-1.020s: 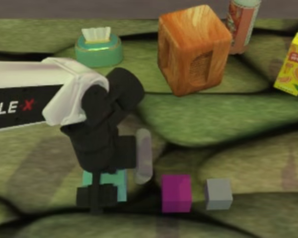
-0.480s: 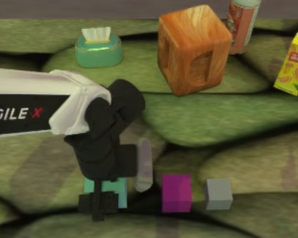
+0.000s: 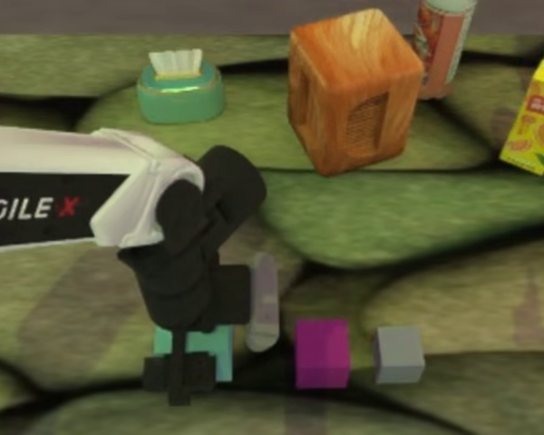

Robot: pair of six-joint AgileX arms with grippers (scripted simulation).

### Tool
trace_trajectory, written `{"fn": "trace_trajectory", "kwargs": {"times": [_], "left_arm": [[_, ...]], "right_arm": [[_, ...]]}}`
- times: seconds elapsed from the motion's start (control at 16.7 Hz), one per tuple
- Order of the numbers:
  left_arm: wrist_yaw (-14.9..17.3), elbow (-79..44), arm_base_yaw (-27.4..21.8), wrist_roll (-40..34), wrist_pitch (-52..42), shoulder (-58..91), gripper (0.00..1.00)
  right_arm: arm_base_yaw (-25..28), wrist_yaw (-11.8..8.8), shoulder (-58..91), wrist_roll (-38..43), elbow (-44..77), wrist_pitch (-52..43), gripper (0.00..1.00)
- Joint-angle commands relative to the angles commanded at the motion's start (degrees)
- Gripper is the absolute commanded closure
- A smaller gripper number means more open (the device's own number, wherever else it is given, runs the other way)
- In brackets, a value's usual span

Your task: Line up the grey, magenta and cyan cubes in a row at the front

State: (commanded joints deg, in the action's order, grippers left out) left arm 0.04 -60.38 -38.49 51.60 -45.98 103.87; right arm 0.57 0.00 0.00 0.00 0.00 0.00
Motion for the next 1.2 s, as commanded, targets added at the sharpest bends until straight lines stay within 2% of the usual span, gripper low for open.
{"fn": "trace_trajectory", "kwargs": {"times": [0.18, 0.24, 0.84, 1.2], "left_arm": [[0.00, 0.00, 0.00, 0.00, 0.00, 0.00, 0.02], [0.00, 0.00, 0.00, 0.00, 0.00, 0.00, 0.00], [-0.04, -0.79, 0.08, 0.09, -1.00, -0.35, 0.00], [0.01, -8.11, 0.88, -0.11, -13.39, -4.53, 0.00]], "right_arm": [[0.00, 0.00, 0.00, 0.00, 0.00, 0.00, 0.00], [0.00, 0.00, 0.00, 0.00, 0.00, 0.00, 0.00], [0.00, 0.00, 0.00, 0.00, 0.00, 0.00, 0.00], [0.00, 0.00, 0.00, 0.00, 0.00, 0.00, 0.00]]}}
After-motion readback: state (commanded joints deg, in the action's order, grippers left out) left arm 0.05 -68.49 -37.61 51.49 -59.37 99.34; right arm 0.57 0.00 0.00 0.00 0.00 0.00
